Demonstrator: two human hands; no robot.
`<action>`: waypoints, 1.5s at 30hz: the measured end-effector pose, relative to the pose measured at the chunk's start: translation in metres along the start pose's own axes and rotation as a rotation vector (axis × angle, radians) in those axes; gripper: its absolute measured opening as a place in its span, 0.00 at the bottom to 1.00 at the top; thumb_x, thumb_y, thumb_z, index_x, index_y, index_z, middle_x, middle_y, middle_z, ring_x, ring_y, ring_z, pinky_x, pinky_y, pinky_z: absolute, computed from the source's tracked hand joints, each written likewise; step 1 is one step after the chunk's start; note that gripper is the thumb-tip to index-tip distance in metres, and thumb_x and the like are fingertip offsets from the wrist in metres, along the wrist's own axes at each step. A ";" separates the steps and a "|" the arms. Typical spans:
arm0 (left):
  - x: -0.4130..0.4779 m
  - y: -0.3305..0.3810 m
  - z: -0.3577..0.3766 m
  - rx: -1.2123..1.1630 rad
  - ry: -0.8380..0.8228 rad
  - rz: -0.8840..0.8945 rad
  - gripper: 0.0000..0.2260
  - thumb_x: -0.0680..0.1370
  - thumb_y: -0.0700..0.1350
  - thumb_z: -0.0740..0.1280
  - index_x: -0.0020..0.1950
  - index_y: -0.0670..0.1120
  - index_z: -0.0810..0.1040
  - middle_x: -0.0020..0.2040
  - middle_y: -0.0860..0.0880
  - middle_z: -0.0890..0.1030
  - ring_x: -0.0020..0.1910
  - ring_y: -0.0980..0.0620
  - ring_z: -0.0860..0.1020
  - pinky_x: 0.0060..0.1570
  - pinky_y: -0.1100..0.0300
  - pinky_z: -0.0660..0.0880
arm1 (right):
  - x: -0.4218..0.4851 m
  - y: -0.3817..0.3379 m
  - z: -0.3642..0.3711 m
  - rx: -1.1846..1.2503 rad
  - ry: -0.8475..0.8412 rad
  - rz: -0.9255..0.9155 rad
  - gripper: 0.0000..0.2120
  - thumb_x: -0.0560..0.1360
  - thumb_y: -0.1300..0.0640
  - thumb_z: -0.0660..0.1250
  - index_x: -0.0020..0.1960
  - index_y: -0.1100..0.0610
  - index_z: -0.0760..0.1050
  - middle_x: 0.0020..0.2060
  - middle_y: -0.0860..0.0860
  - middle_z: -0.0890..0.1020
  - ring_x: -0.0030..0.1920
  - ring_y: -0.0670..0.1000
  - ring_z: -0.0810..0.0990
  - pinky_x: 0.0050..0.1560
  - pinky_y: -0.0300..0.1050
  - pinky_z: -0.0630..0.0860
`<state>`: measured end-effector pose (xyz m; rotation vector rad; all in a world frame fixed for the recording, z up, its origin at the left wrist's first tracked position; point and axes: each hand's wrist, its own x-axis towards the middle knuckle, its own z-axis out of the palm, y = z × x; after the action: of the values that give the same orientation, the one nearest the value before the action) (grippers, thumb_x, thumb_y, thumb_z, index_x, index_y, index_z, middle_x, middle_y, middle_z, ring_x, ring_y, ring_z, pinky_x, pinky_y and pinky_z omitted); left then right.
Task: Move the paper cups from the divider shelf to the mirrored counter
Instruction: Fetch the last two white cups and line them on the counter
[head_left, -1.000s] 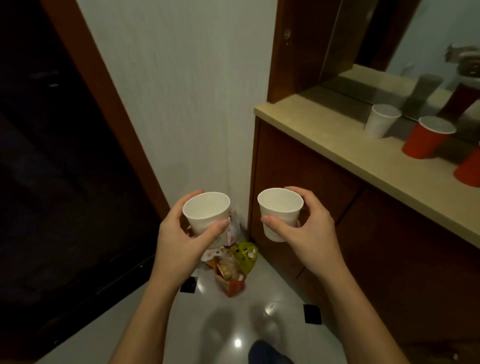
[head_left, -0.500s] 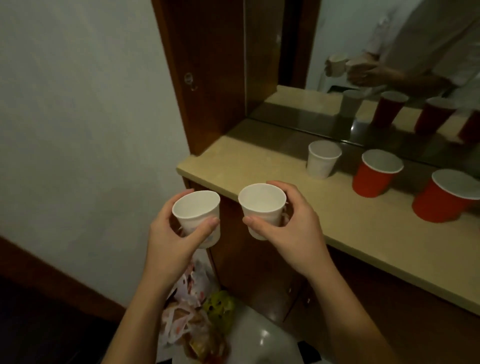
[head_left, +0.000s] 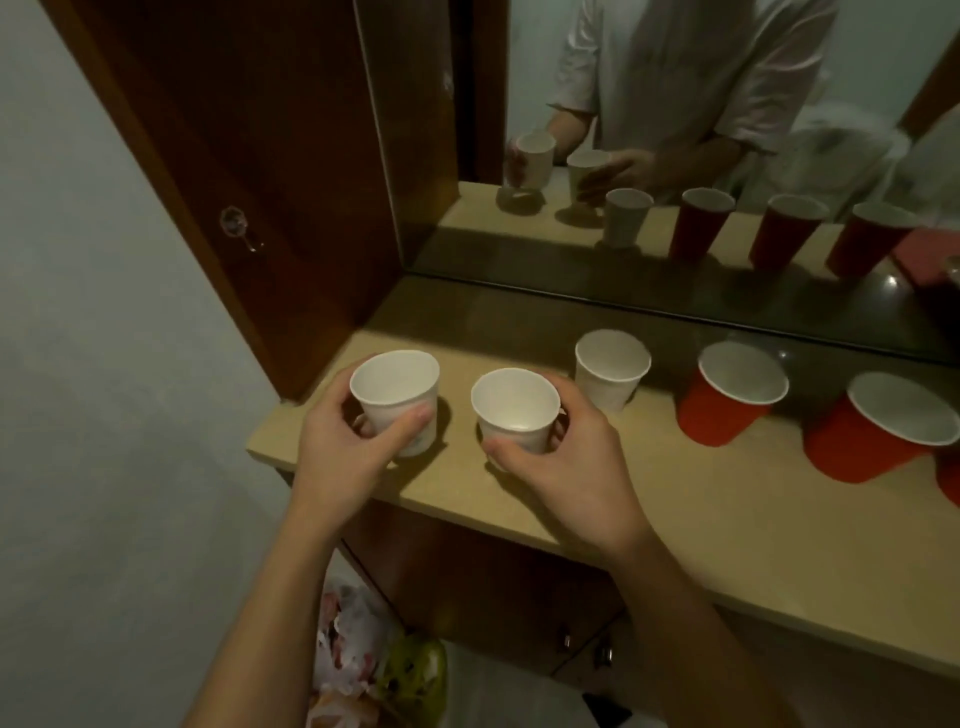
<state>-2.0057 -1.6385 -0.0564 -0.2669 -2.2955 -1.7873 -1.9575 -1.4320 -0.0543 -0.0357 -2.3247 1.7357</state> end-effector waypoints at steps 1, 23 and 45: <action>0.011 -0.002 0.000 0.017 -0.014 0.009 0.28 0.67 0.51 0.77 0.65 0.49 0.75 0.57 0.58 0.79 0.55 0.67 0.76 0.46 0.75 0.73 | 0.007 0.000 0.003 -0.004 0.018 0.007 0.28 0.65 0.51 0.79 0.62 0.45 0.72 0.54 0.38 0.80 0.55 0.38 0.78 0.54 0.40 0.77; 0.102 -0.045 0.007 0.234 -0.172 0.004 0.29 0.66 0.50 0.78 0.64 0.50 0.71 0.57 0.53 0.78 0.54 0.60 0.76 0.47 0.75 0.70 | 0.075 0.031 0.042 -0.201 0.283 0.109 0.29 0.63 0.48 0.79 0.59 0.43 0.69 0.54 0.41 0.78 0.55 0.44 0.77 0.55 0.46 0.77; -0.002 -0.017 -0.024 1.023 -0.242 0.288 0.27 0.74 0.62 0.58 0.65 0.47 0.75 0.63 0.46 0.76 0.62 0.45 0.73 0.57 0.47 0.71 | -0.031 0.012 0.002 -1.043 0.031 -0.172 0.26 0.75 0.38 0.60 0.68 0.51 0.70 0.61 0.49 0.76 0.60 0.49 0.73 0.54 0.42 0.72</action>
<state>-2.0067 -1.6660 -0.0674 -0.5839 -2.7986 -0.3323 -1.9291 -1.4356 -0.0720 -0.0394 -2.8074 0.3058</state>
